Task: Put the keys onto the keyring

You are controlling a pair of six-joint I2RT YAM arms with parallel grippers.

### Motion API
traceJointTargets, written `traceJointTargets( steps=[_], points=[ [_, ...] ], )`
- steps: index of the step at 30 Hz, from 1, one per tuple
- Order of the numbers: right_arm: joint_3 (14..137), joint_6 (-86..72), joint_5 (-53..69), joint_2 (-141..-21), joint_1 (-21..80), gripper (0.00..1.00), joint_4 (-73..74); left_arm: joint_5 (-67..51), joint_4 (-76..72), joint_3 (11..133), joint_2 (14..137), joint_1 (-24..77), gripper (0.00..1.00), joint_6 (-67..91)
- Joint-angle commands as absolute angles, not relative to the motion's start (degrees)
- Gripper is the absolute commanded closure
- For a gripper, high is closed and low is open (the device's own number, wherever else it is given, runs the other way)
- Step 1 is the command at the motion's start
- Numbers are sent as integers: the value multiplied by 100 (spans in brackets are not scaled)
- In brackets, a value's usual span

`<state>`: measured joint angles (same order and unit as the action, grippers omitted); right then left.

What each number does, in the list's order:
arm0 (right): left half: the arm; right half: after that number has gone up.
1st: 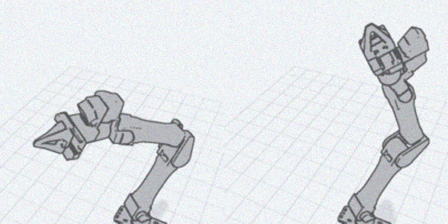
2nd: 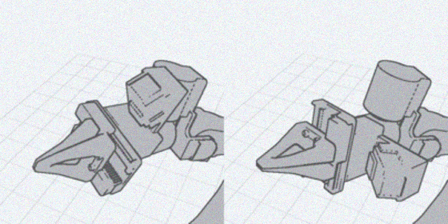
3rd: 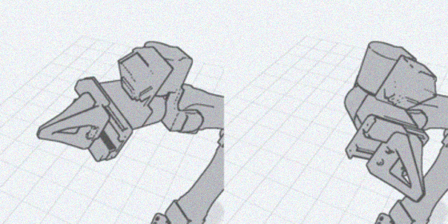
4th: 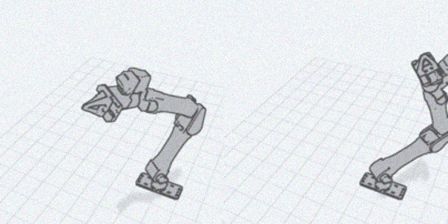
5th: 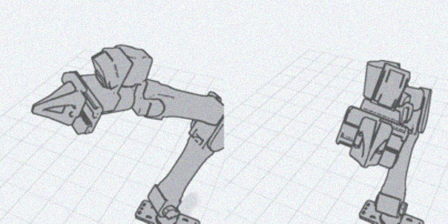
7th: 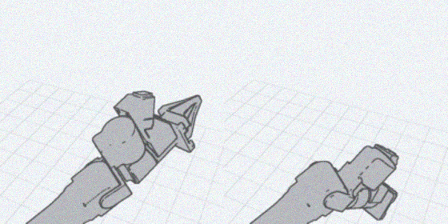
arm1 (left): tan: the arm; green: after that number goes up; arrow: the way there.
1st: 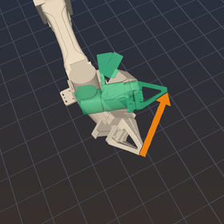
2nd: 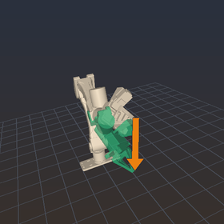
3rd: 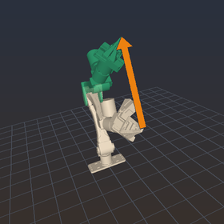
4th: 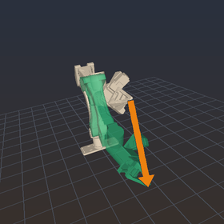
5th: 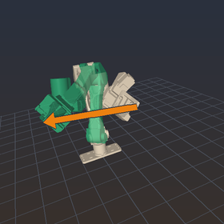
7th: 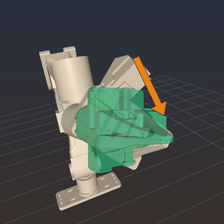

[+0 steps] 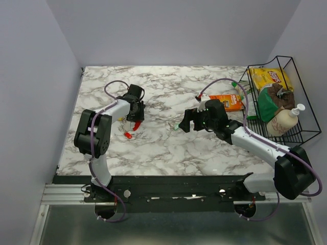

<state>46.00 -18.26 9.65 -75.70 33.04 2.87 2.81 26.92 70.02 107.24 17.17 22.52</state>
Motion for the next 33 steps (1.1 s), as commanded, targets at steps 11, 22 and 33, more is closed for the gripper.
traceJointTargets(
  steps=[11, 22, 33],
  points=[
    [4474, -1679, 712, -7251, 3313, 0, 439, -923, 2180, 6785, 10838, 2760, 52, 3498],
    [4535, -1556, 931, -7146, 3313, 0, 448, -1098, 1907, 6943, 9607, 2611, 31, 3305],
    [4834, -1310, 1696, -7715, 3322, 0, 325, -1986, 2135, 5450, 8097, 1038, 30, 3191]
  ],
)
